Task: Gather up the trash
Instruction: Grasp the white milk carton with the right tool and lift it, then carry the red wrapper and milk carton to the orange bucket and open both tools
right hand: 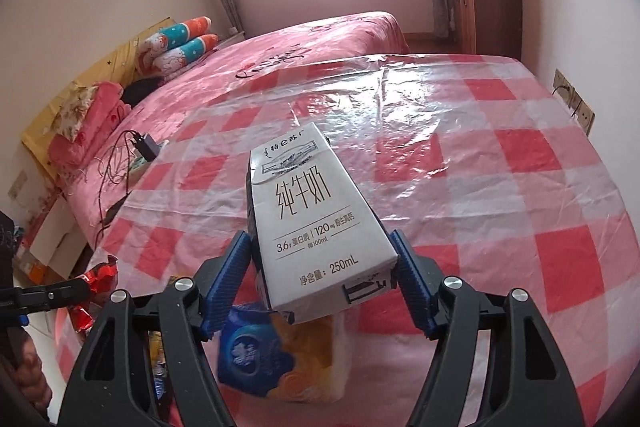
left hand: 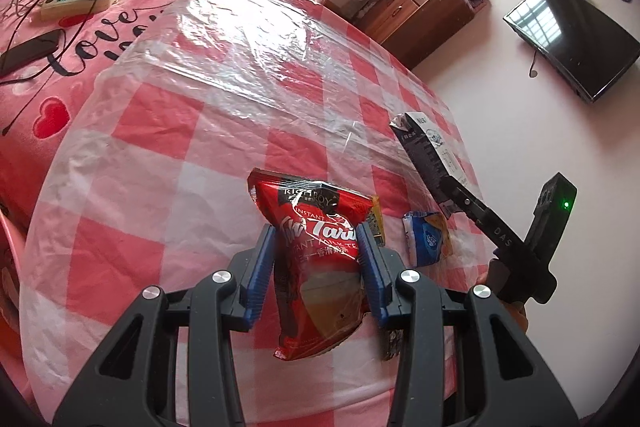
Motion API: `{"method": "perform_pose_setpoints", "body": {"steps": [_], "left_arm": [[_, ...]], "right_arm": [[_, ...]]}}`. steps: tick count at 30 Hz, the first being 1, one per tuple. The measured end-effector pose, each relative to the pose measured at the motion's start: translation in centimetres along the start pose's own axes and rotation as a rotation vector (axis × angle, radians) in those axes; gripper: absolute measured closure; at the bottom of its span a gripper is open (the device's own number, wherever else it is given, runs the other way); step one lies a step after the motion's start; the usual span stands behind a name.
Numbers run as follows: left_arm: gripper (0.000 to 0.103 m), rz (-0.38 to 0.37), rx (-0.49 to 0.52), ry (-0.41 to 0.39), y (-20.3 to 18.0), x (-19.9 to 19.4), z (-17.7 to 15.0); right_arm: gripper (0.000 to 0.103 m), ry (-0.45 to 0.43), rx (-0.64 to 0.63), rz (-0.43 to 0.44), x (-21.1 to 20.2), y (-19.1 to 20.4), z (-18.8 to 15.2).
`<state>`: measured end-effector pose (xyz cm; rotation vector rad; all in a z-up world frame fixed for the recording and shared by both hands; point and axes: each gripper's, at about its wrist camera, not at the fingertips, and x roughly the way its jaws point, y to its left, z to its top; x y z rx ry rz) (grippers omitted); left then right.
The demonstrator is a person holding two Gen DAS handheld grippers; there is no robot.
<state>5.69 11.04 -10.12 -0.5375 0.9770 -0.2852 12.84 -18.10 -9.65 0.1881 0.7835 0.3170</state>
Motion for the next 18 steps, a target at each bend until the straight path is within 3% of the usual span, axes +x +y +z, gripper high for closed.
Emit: {"method": "perform_pose_setpoints", "body": {"steps": [7,18], "left_arm": [[0.060,-0.008,-0.018,-0.018,1.7,-1.4,-0.5],[0.060,-0.007,-0.062,-0.063,5.0,-4.1,-1.0]], "right_arm": [[0.033,-0.022,0.055,0.062,-1.9,1.1,0.0],[0.033,0.016,0.045,0.160,-2.6,5.3,-0.5]]}}
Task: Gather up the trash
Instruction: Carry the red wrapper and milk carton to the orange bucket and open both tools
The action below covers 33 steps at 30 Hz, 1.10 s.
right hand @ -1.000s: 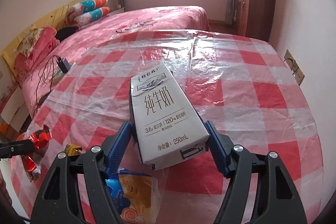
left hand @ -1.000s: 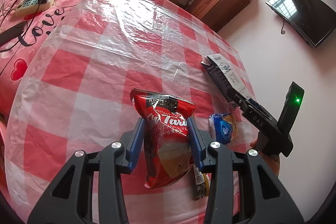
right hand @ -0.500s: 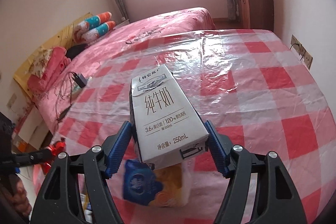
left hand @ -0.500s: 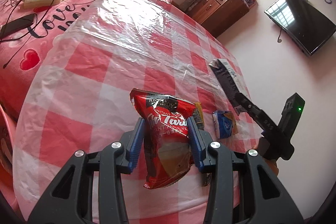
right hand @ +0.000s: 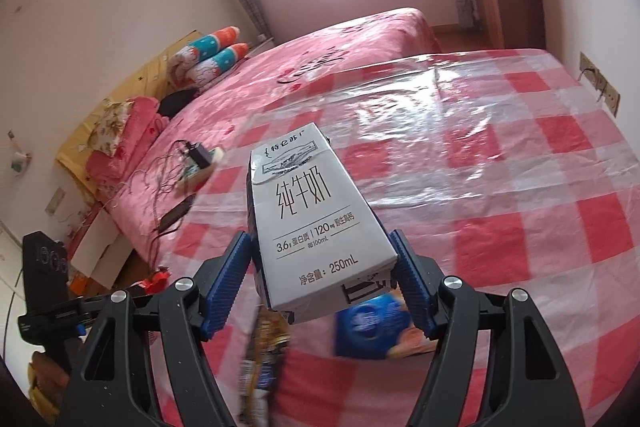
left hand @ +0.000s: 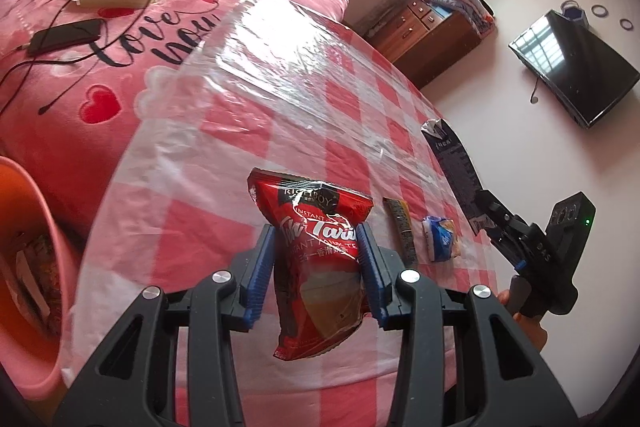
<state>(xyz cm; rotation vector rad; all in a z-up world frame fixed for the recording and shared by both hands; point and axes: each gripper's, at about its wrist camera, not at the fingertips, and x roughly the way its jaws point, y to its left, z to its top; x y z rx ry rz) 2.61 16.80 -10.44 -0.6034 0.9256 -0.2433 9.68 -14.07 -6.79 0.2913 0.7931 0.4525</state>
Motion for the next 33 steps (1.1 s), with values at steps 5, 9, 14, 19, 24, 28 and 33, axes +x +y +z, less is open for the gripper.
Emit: {"method": "perform_pose_setpoints", "body": {"steps": [5,9,14,19,24,28,33], "left_arm": [[0.060,0.007,-0.025,-0.025,1.7,-1.6,0.0],[0.060,0.012,-0.045,-0.046,3.0,-2.8,0.0],[0.060,0.026,-0.069,-0.065,4.6,-4.0,-0.1],[0.060,0.044,-0.086,-0.080,6.0,-5.0,-0.4],[0.060,0.066,-0.110,-0.103,7.7,-6.4,-0.5],[0.060,0.085,-0.129,-0.115,9.0,-7.3,-0.8],[0.060,0.120,-0.149,-0.127,10.8,-8.5,-1.5]], "right_arm": [[0.033,0.029,-0.026,0.047,0.5,2.7,-0.6],[0.033,0.054,-0.050,0.079,1.0,4.7,-1.1],[0.032,0.101,-0.071,0.140,2.1,7.5,-2.0],[0.033,0.153,-0.111,0.177,3.5,10.3,-3.1],[0.033,0.208,-0.145,0.212,4.9,12.7,-4.5],[0.033,0.249,-0.171,0.240,6.0,14.6,-5.3],[0.033,0.297,-0.222,0.273,7.4,17.3,-6.3]]}}
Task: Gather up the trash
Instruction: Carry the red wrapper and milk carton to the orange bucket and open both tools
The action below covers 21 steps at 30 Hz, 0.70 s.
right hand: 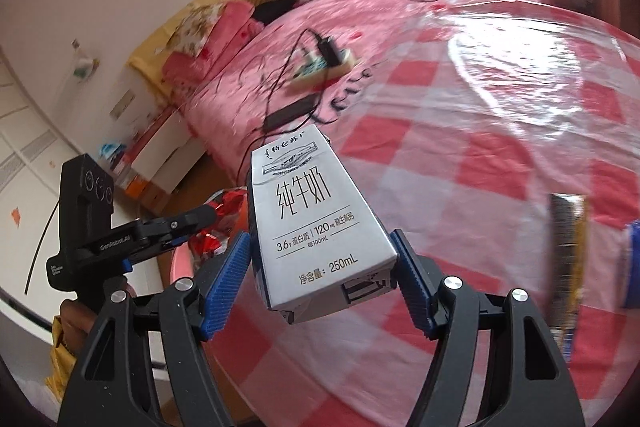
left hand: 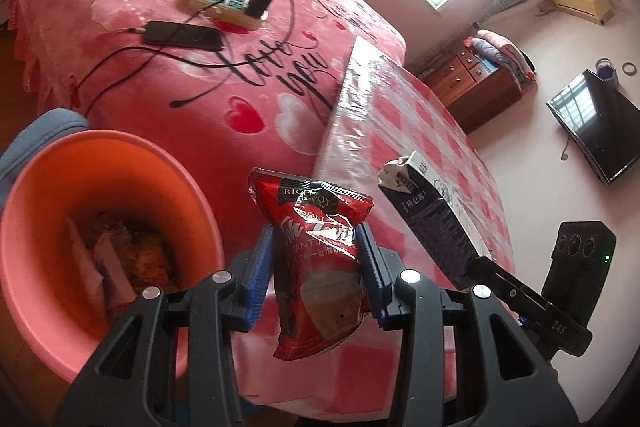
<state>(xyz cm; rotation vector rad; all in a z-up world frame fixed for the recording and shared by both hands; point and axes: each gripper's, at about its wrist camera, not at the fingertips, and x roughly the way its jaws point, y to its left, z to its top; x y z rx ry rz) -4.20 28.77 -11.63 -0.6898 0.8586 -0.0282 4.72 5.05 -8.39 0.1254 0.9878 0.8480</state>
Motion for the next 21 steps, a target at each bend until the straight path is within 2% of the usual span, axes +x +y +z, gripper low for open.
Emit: {"method": "perform_pose_setpoints", "body": {"steps": [21], "left_arm": [[0.060,0.108,-0.131,-0.022,8.6,-2.3,-1.5]], "right_arm": [[0.033,0.167,-0.201,0.060,8.3,8.8,0.1]]}}
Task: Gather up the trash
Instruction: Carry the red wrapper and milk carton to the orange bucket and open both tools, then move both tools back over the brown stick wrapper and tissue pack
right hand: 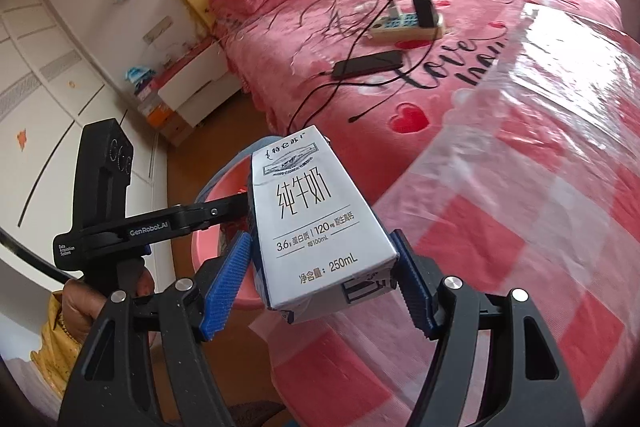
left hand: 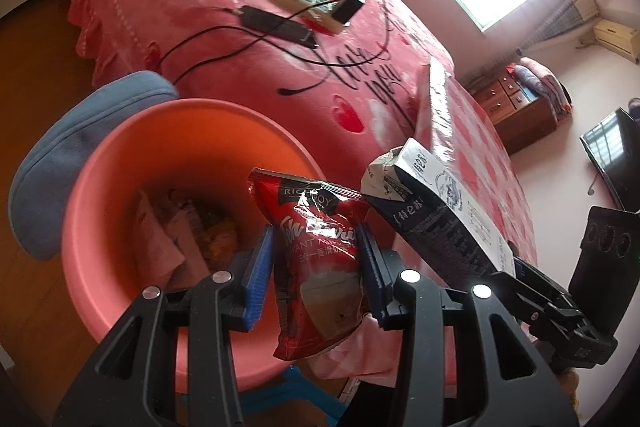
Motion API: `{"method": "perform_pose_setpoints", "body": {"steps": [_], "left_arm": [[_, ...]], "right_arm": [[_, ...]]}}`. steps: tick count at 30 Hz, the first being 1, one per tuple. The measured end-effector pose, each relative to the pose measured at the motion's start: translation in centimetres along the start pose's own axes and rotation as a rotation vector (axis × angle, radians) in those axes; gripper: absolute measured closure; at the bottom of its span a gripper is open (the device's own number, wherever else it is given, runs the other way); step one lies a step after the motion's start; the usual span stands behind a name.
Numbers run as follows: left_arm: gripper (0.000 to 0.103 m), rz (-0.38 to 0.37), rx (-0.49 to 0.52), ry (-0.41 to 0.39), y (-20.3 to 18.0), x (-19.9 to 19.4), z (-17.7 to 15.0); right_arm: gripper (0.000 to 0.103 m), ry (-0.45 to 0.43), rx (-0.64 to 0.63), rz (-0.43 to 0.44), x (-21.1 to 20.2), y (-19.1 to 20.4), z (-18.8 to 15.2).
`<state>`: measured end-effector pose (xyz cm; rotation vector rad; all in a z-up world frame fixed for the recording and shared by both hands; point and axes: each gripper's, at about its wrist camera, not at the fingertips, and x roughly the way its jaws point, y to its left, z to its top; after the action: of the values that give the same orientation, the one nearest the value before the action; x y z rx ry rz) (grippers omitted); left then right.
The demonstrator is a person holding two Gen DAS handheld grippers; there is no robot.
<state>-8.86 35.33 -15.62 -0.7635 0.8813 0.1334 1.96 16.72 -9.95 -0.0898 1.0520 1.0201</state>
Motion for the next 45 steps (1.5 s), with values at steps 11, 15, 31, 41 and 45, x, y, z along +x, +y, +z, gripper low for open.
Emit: {"method": "perform_pose_setpoints", "body": {"steps": [11,15,31,41,45], "left_arm": [[0.042,0.052,-0.084,0.026,3.8,1.3,-0.5],[0.034,0.087,-0.059,0.008,3.7,1.1,-0.5],[0.029,0.163,0.048,-0.032,-0.3,0.3,0.2],[0.025,0.172,0.152,-0.043,-5.5,0.1,-0.1],[0.025,0.173,0.201,-0.038,-7.7,0.4,-0.4]], "right_arm": [[0.022,0.081,-0.036,0.006,4.0,2.1,0.6],[0.019,0.060,-0.018,0.025,3.6,1.8,0.3],[0.013,-0.104,0.062,-0.045,-3.2,-1.6,-1.6],[0.013,-0.215,0.080,-0.100,-7.9,-3.9,-3.4],[0.013,-0.249,0.079,-0.120,-9.4,-4.5,-4.2]]}}
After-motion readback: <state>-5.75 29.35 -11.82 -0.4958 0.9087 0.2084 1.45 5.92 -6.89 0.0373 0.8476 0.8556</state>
